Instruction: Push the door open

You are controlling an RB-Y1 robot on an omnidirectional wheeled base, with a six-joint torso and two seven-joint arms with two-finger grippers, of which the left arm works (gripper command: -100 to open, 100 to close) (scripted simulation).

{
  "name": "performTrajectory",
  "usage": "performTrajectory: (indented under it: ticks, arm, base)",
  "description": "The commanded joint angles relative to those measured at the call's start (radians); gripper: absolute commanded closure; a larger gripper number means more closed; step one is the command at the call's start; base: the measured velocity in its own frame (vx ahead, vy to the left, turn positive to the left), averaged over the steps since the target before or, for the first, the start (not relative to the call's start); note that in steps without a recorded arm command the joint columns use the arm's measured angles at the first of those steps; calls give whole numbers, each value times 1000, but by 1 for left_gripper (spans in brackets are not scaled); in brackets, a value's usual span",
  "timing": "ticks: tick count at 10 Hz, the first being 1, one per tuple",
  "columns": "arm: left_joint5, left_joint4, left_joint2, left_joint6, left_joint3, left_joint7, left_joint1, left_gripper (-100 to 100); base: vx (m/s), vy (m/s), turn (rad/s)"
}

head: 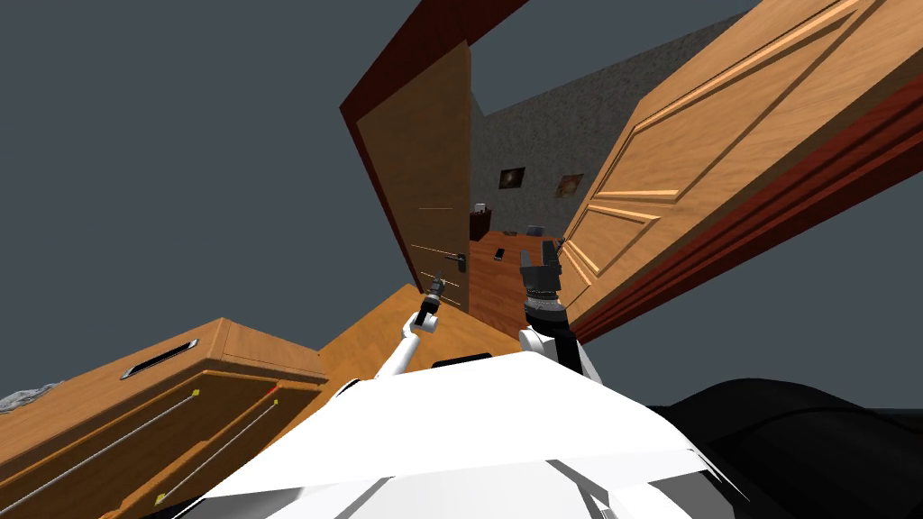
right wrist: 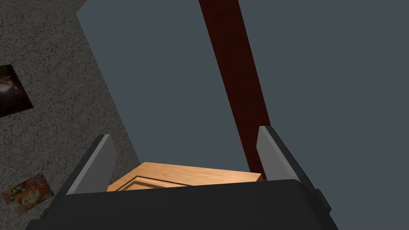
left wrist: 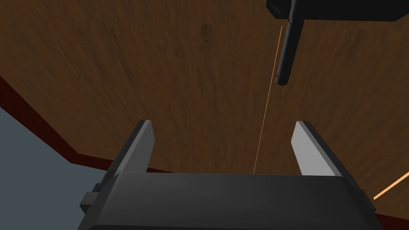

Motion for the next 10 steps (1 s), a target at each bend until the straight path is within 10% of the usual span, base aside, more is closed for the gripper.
performTrajectory:
  ticks: [1, 10]
  arm:
    - [3, 46, -3, 0, -9, 6, -27, -100]
    - [17, 276, -36, 2, -45, 28, -172, -100]
  base:
    - [65, 112, -93]
    - [63, 93, -77]
